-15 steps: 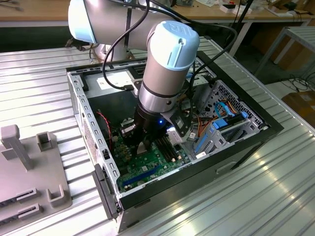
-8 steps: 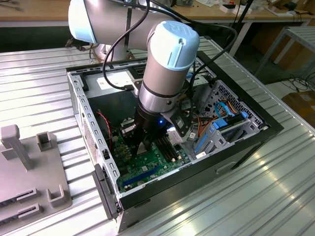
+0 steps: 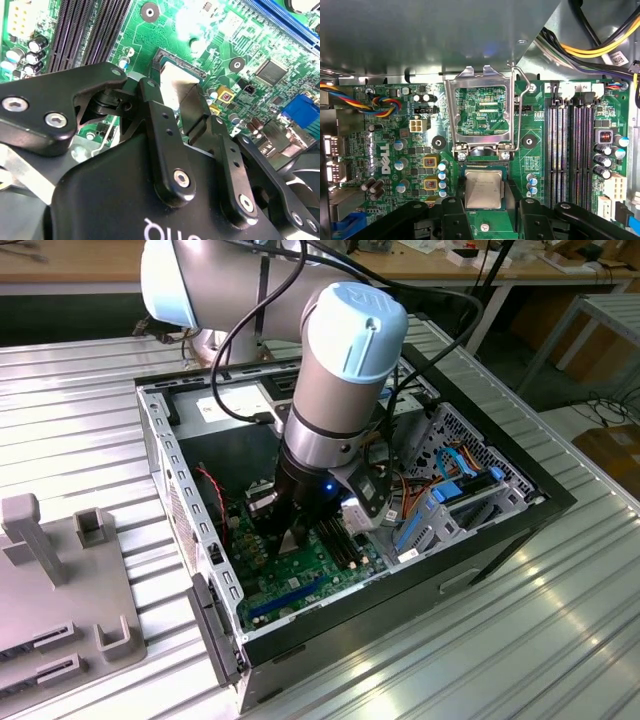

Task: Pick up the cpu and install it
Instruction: 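Place the cpu into insertion slot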

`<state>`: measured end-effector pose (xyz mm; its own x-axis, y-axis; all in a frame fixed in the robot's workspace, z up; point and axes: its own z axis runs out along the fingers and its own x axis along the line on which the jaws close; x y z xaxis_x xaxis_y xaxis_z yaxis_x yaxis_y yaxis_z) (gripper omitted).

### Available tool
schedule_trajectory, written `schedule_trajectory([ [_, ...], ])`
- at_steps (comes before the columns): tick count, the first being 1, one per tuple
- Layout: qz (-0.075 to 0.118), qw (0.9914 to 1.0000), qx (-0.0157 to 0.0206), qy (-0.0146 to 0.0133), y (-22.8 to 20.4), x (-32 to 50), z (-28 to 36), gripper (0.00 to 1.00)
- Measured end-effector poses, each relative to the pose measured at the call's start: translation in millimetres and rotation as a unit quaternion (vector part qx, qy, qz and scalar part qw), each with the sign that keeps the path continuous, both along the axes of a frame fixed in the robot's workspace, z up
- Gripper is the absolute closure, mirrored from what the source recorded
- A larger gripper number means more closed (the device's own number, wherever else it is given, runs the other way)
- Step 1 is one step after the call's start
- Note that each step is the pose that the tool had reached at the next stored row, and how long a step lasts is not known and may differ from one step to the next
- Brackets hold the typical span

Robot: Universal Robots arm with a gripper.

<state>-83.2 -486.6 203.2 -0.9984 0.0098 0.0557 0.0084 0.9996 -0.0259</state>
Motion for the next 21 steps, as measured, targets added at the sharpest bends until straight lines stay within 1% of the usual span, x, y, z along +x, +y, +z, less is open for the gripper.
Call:
schedule_trajectory([
  [3,0.001,1.0,0.0,0.0,0.0,0.1,0.0,0.56],
  [6,0.011,0.99994,0.0,-0.0001,0.0,0.2,0.0,0.56],
  [8,0.014,0.9999,0.0,-0.0001,0.0,0.1,0.0,0.56],
  [11,0.014,0.99989,0.0001,-0.0005,0.0,0.1,0.2,0.56],
  [21,0.014,0.99989,0.0,-0.001,-1.1,-2.6,4.6,0.56],
])
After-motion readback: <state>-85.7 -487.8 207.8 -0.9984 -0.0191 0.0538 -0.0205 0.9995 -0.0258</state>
